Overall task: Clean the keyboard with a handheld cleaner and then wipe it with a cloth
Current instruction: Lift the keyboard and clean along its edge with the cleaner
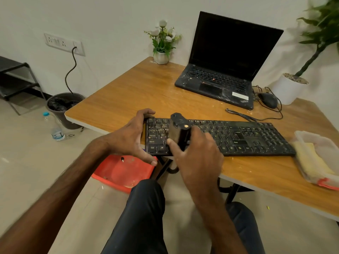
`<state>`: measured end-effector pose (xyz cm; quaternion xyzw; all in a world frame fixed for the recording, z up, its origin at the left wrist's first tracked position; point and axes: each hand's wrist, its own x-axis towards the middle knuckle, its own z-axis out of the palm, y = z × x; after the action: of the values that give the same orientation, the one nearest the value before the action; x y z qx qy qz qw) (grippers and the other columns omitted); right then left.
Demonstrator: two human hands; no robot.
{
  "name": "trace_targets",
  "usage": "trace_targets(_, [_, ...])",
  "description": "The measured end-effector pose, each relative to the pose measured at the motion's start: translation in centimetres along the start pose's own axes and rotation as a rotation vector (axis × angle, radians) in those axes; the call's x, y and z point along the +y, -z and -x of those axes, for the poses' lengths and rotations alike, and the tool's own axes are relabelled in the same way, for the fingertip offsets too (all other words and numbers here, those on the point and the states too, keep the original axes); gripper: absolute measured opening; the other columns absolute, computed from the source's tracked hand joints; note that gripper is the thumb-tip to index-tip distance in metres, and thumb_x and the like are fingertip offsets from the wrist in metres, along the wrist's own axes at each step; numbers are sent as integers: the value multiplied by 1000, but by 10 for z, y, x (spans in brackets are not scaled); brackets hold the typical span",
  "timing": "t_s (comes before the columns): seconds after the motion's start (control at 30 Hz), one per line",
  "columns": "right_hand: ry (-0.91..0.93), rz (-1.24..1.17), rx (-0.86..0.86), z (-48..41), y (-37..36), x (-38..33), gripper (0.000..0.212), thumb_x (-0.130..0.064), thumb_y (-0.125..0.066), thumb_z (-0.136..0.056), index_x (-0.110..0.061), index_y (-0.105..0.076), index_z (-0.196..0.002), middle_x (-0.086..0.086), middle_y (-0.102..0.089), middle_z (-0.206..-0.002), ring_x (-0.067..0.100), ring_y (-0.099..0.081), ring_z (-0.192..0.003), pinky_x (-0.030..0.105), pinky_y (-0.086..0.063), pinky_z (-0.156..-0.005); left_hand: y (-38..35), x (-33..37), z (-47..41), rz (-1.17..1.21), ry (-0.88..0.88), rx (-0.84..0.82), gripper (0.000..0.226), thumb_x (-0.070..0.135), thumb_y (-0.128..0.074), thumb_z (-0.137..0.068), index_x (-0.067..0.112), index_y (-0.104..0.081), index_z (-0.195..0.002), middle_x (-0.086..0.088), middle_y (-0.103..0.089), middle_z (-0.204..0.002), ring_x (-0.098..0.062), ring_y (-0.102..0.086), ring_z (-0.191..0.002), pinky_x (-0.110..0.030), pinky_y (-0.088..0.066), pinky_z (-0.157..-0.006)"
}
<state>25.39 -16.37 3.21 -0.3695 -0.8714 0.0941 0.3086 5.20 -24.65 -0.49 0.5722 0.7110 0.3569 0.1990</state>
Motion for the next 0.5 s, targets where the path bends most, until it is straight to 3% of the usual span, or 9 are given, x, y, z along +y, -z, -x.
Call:
trace_targets(0.13, [-2,-70,-59,2,-1,-7,50,-60,-67,-82,-23,-58,-114,0,-61,-100,18,-60,-89,32,-48,-71,-2,0,0,-7,9,4,139,59,-94,-41,24,-12,-149,5,-35,-142,-5,-33,-139,-29,-34,-117])
trace_targets(0.27, [71,-150,-81,12,-10,-26,50,-62,-68,-77,-23,-60,-106,-2,-62,-94,19,-61,-85,34,-50,-66,-2,-2,-1,2,19,-15,137,54,-92,-44,22,-12,-150,4,-39,-143,-6,-35,-140,-31,-33,-118])
trace_targets(0.4, [-84,-40,-50,-12,7,31,53,-63,-66,-80,-21,-59,-112,-1,-63,-100,15,-58,-85,32,-51,-71,-3,1,0,-4,-8,4,138,57,-94,-44,25,-9,-148,15,-34,-138,1,-34,-136,-23,-33,-115])
trace_targets(0.5, [-194,11,51,-25,20,63,53,-58,-71,-79,-17,-61,-112,3,-67,-100,16,-60,-84,31,-52,-69,-4,2,0,2,6,7,137,58,-94,-45,26,-9,-148,12,-34,-139,-1,-34,-137,-28,-33,-118])
